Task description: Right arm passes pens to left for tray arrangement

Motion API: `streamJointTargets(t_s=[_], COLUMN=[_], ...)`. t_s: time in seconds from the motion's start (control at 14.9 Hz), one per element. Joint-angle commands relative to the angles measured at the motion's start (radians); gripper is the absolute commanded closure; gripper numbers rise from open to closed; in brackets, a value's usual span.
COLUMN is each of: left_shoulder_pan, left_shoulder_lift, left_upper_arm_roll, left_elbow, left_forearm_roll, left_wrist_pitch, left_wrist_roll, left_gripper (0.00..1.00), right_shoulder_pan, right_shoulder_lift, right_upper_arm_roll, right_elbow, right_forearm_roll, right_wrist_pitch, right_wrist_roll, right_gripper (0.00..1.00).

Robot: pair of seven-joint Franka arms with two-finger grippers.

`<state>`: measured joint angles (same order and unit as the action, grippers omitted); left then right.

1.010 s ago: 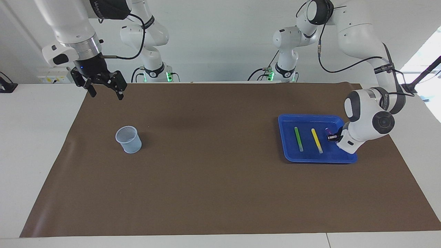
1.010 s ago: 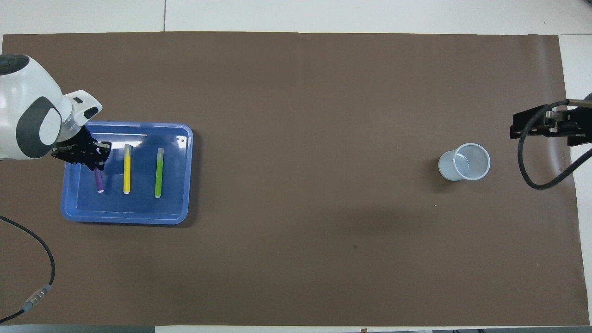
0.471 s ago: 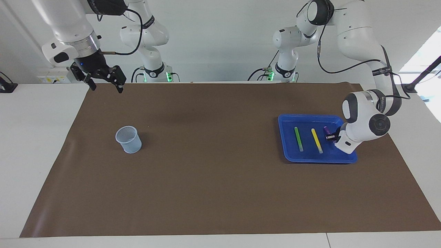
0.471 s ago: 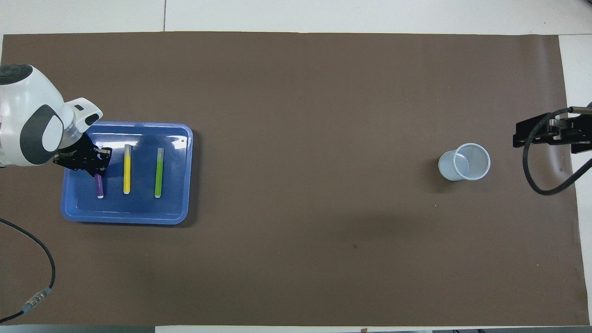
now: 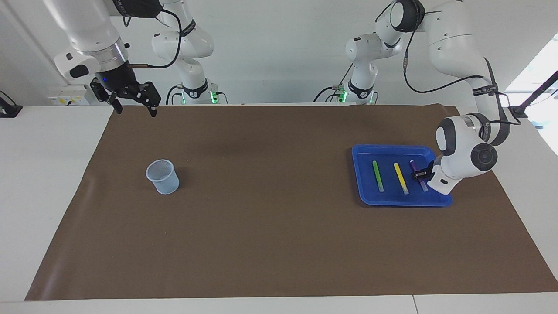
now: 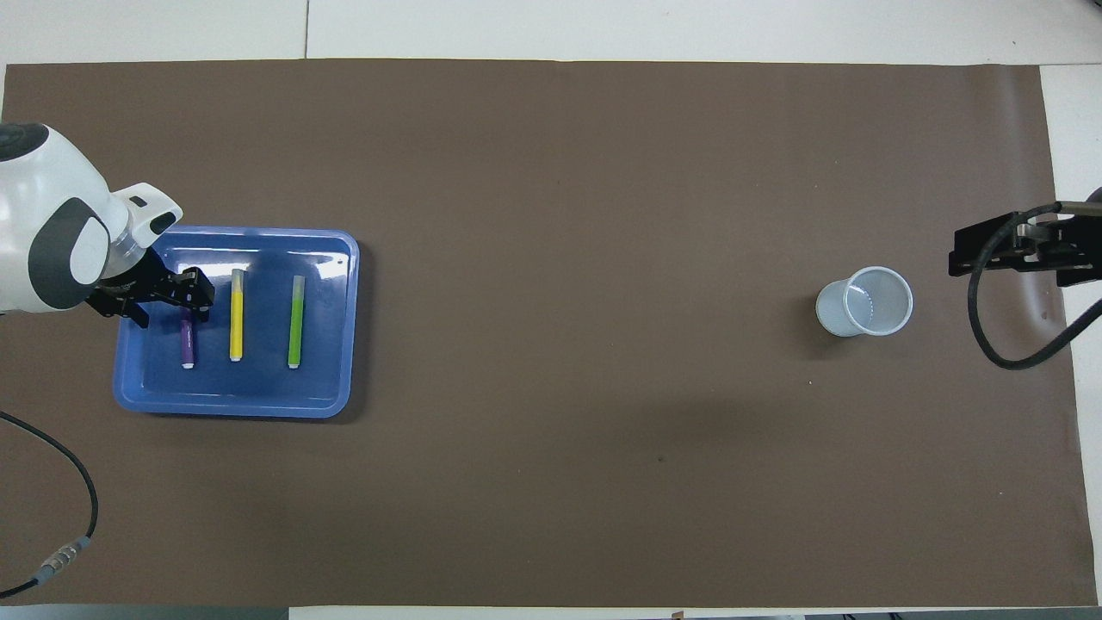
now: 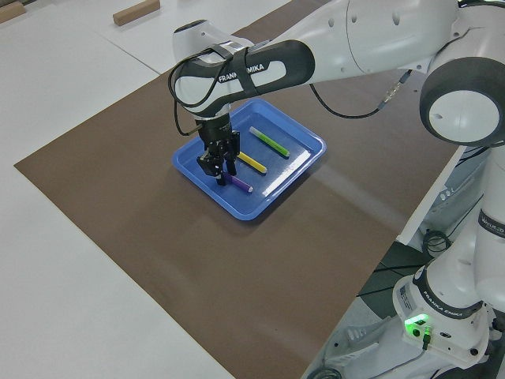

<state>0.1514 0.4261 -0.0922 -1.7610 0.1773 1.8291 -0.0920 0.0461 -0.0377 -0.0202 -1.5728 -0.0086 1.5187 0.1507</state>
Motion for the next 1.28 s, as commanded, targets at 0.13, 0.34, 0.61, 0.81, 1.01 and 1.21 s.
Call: streamJointTargets(t_s=[0.13,0.34,0.61,0.81,1.01,1.21], left_shoulder_pan=[-0.007,-0.01,-0.013,-0.015,-0.061,-0.214], left_shoulder_lift=[-0.156,-0.268,-0.434,-0.498,-0.524,-0.506], left_upper_arm_roll=[-0.008,-0.006,-0.007,-0.008,-0.004,0.131], left_elbow=[0.011,0.012,0.005,-0.011,-0.025,0.05], left_forearm_roll=[-0.034,-0.117,-0.128,-0.15,-0.151,-0.203], left_wrist_pitch=[-0.05,-0.057,-0.146,-0.212,-0.243,-0.264], left_wrist_roll=[-0.008,-0.018,-0.018,-0.006,-0.015,-0.021], left_gripper=[0.0,0.0,0.0,0.0,0.0,0.0], right_shoulder_pan=[-0.008,-0.008,-0.008,-0.02,-0.02,-0.02], right_shoulder_lift=[-0.013,-0.014,-0.021,-0.021,-0.021,-0.021], right_upper_arm_roll=[-0.004,-0.003,0.0,-0.003,-0.006,-0.006], right_elbow=[-0.007,-0.01,-0.013,-0.016,-0.016,-0.016], right_forearm_roll=[0.022,0.022,0.022,0.022,0.022,0.022], right_wrist_pitch=[-0.002,-0.002,-0.005,-0.011,-0.011,-0.011], right_wrist_roll=[-0.066,-0.063,-0.059,-0.059,-0.059,-0.06], right_gripper=[0.0,0.0,0.0,0.0,0.0,0.0])
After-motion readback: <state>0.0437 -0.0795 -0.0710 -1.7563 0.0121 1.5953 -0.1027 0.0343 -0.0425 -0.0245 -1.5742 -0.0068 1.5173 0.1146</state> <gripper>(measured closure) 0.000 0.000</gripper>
